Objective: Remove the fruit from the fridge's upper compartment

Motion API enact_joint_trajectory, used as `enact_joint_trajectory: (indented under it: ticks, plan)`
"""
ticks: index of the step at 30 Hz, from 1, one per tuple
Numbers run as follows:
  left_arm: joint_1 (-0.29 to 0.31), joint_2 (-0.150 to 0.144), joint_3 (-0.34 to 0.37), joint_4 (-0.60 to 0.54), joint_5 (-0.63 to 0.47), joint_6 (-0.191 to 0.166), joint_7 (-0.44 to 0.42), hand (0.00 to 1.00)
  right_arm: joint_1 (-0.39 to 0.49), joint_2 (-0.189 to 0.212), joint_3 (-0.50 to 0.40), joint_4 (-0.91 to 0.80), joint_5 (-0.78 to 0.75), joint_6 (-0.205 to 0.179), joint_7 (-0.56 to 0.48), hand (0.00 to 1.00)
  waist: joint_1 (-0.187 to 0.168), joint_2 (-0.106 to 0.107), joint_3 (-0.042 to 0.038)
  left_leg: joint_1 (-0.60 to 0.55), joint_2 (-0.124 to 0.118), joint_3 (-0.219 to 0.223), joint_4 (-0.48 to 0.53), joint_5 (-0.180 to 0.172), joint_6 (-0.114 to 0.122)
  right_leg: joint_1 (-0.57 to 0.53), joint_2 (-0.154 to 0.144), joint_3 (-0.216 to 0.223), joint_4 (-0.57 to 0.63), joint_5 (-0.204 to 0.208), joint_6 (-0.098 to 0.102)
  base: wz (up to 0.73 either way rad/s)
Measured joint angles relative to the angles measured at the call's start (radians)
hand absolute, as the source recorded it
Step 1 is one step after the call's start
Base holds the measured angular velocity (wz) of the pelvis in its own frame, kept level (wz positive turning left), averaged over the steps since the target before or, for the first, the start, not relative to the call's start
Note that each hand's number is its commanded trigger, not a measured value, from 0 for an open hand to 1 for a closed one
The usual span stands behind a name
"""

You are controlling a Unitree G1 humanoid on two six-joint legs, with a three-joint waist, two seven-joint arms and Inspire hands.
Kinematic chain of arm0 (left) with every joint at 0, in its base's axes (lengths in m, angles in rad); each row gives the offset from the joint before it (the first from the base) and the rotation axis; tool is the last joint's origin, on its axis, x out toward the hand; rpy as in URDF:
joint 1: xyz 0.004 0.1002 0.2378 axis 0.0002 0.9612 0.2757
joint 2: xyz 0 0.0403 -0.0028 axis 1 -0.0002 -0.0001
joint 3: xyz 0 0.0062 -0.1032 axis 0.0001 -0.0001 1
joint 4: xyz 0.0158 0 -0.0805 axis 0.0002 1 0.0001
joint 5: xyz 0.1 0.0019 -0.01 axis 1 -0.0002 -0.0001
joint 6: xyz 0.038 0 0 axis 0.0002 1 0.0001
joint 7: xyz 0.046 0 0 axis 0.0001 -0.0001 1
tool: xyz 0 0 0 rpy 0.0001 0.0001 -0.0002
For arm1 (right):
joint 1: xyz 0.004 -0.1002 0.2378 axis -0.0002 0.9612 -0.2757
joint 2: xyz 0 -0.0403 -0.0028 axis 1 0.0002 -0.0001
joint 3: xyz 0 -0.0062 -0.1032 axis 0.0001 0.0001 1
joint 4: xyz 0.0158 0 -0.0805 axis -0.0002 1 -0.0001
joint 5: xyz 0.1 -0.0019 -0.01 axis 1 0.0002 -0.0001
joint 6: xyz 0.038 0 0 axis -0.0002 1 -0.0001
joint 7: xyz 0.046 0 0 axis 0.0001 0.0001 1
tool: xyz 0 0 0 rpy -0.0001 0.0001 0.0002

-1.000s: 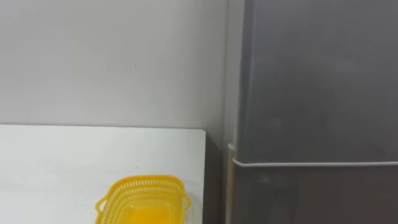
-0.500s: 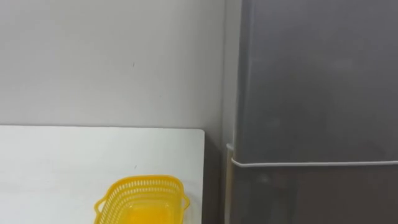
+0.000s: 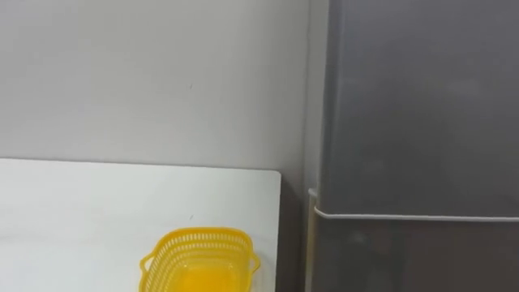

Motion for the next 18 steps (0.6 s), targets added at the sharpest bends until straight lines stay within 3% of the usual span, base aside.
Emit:
enact_joint_trajectory:
  ticks: [5, 10, 14, 18]
  plan:
    - [-0.001, -0.003, 0.002, -0.135, -0.08, -0.038, 0.126, 0.0, 0.02, 0.0, -0.019, -0.018, -0.007, -0.018, -0.001, 0.0, 0.01, 0.008, -0.007, -0.018, 0.0, -0.003, 0.0, -0.001, 0.001, -0.026, -0.001, 0.003, 0.014, -0.001, 0.0, -0.02]
    - [-0.014, -0.003, 0.025, -0.222, -0.145, -0.126, 0.218, 0.0, 0.031, -0.002, -0.031, -0.029, -0.005, -0.061, -0.001, 0.0, 0.016, 0.01, -0.0081, -0.01, -0.002, -0.003, 0.004, 0.0, 0.001, -0.023, 0.0, 0.018, 0.014, 0.0, -0.001, -0.1]
    - [-0.017, -0.003, 0.051, -0.382, -0.177, -0.153, 0.299, 0.0, 0.042, -0.001, -0.047, -0.043, -0.023, -0.086, 0.001, 0.0, 0.013, 0.009, -0.0076, -0.008, -0.003, -0.011, 0.004, 0.0, 0.001, -0.021, 0.0, 0.016, 0.015, 0.0, 0.0, 0.0]
    - [-0.017, 0.004, 0.065, -0.575, -0.175, -0.211, 0.364, 0.0, 0.044, -0.002, -0.076, -0.043, -0.046, -0.087, 0.0, 0.0, 0.016, 0.016, -0.0075, -0.009, -0.002, -0.011, 0.005, -0.001, 0.001, -0.023, -0.001, 0.017, 0.015, 0.0, 0.0, 0.0]
